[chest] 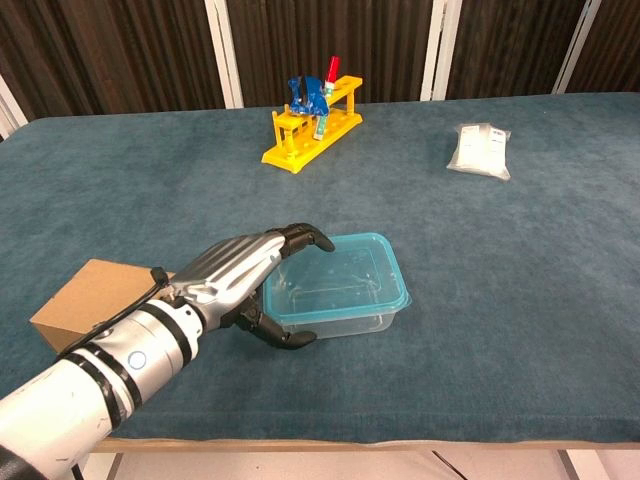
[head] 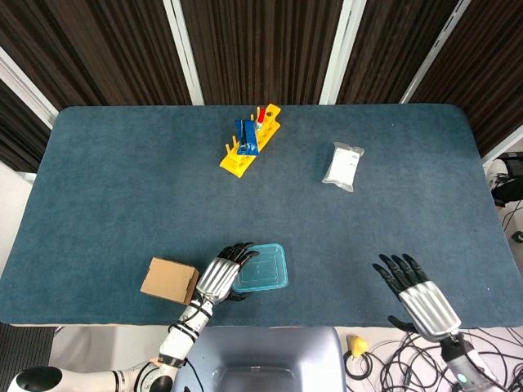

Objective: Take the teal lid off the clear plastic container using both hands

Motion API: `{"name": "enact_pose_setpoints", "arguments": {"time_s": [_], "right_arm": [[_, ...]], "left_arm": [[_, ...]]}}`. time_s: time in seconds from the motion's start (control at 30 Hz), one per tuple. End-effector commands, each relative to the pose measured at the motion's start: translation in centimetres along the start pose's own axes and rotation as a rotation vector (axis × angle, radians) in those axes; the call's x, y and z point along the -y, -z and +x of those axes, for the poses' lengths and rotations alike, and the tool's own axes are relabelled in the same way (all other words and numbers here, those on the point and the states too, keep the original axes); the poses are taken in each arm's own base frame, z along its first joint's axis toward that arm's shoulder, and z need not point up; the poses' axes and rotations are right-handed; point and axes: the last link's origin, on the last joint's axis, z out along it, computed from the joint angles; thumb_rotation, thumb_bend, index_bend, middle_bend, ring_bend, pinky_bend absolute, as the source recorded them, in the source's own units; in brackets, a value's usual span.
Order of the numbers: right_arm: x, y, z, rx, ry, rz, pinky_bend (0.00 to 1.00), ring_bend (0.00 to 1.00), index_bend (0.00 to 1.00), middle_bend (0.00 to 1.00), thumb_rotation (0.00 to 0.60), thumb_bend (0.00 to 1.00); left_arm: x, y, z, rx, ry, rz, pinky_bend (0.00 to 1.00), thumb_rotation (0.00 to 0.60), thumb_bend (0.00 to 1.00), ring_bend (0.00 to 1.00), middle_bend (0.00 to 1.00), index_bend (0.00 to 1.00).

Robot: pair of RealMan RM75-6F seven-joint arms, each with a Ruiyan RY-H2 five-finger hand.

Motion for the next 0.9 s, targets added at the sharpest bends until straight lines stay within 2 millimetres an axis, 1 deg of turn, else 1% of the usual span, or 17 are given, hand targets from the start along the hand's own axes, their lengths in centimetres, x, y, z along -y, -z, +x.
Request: {"name": "enact_pose_setpoints", "arguments": {"time_s": [0.03,0.07,0.17,0.23,0.33,0.47,0.53,0.73,0.9], "right_arm": [[3.3,-5.3,-0.3,-0.043,0.042,0.124,0.00,0.00,0.18,0.00,0.600,0.09],[4.4,-6.8,-0.7,-0.058,0.054,0.152,0.00,0.00,0.21,0.00,0.600,0.09],[7.1,-10.0,-1.9,-0.083,0.047,0.202,0.00,0.00,0.30,0.00,0.600,0.10],[8.7,-11.7,-2.6,-0.097,0.026,0.226,0.00,0.00,0.35,0.00,0.600,0.10],[10.8,-13.2,-3.5,-0.121,-0.020,0.248,0.00,0.00,0.40,0.00,0.600,0.10],[12.8,-14.2,-4.3,-0.153,-0.052,0.276,0.00,0.00,0.43,0.00,0.600,0.10],[13.4,-14.7,-4.7,-0.166,-0.037,0.278,0.00,0.00,0.46,0.00,0.600,0.10],[14.0,-15.5,-4.8,-0.169,-0.030,0.262,0.00,0.00,0.48,0.00,0.600,0.10],[13.7,-15.6,-4.6,-0.169,-0.014,0.246,0.00,0.00,0.49,0.00,0.600,0.10]], "left_arm": [[0.0,0.1,-0.1,0.002,-0.004,-0.004,0.36,0.600,0.27,0.25,0.40,0.52],[0.0,0.1,-0.1,0.005,-0.007,-0.006,0.36,0.600,0.28,0.25,0.40,0.52],[0.0,0.1,-0.1,0.005,-0.009,-0.006,0.36,0.600,0.27,0.25,0.41,0.52],[0.1,0.1,-0.2,0.006,-0.015,-0.005,0.37,0.600,0.27,0.25,0.41,0.52],[0.3,0.1,-0.3,0.010,-0.027,-0.001,0.37,0.600,0.27,0.25,0.41,0.52],[0.5,0.2,-0.3,0.013,-0.030,0.002,0.37,0.600,0.27,0.26,0.41,0.52],[0.6,0.3,-0.3,0.013,-0.036,0.000,0.38,0.600,0.27,0.26,0.42,0.53],[0.5,0.5,-0.1,0.007,-0.040,-0.008,0.38,0.600,0.28,0.26,0.42,0.53],[0.5,0.7,0.0,0.006,-0.041,-0.010,0.38,0.600,0.28,0.26,0.42,0.53]]}}
